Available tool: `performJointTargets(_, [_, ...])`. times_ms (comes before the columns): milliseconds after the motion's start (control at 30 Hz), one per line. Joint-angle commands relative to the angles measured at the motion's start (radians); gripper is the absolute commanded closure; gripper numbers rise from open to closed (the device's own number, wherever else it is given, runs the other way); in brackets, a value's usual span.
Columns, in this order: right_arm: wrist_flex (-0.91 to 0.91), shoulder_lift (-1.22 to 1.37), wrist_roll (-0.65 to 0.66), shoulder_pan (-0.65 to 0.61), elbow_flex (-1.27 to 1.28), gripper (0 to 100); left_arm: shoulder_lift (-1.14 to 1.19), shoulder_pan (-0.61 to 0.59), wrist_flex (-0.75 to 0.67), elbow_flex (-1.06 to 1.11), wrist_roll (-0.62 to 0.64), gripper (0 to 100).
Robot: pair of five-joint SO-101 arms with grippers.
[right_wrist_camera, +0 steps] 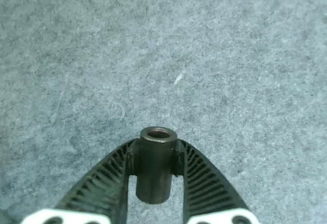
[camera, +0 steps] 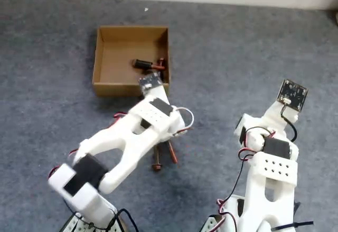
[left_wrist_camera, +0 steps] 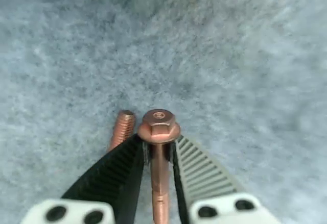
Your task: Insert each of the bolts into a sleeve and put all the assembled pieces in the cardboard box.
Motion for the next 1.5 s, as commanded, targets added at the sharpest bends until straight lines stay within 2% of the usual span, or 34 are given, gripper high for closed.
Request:
performJointTargets(0, [-0.021, -0.041, -0.009, 0.007, -0.012, 99.4, -0.259, -0.022, 0.063, -0.013, -0.095, 100])
performJointTargets(367, [0.067, -0.042, -0.011, -0.064, -0.021, 99.4, -0.808, -0.099, 0.06, 0.208, -0.384, 100])
performJointTargets(567, [0.068, -0.157, -0.011, -0.102, -0.012, 99.4, -1.035, -0.16, -0.048, 0.394, -0.476, 100])
performJointTargets(767, [0.065, -0.412, -0.005, -0.183, 0.081, 99.4, -1.262, -0.165, -0.147, 0.578, -0.494, 100])
performJointTargets(1067, [0.033, -0.484, -0.003, -0.349, 0.117, 99.4, -1.531, -0.166, -0.152, 0.693, -0.568, 100])
performJointTargets(1267, [0.025, -0.544, -0.003, -0.443, 0.117, 99.4, -1.695, -0.217, -0.152, 0.737, -0.6, 100])
performJointTargets(1467, [0.024, -0.621, -0.002, -0.555, 0.147, 99.4, -1.831, -0.213, -0.164, 0.742, -0.601, 100])
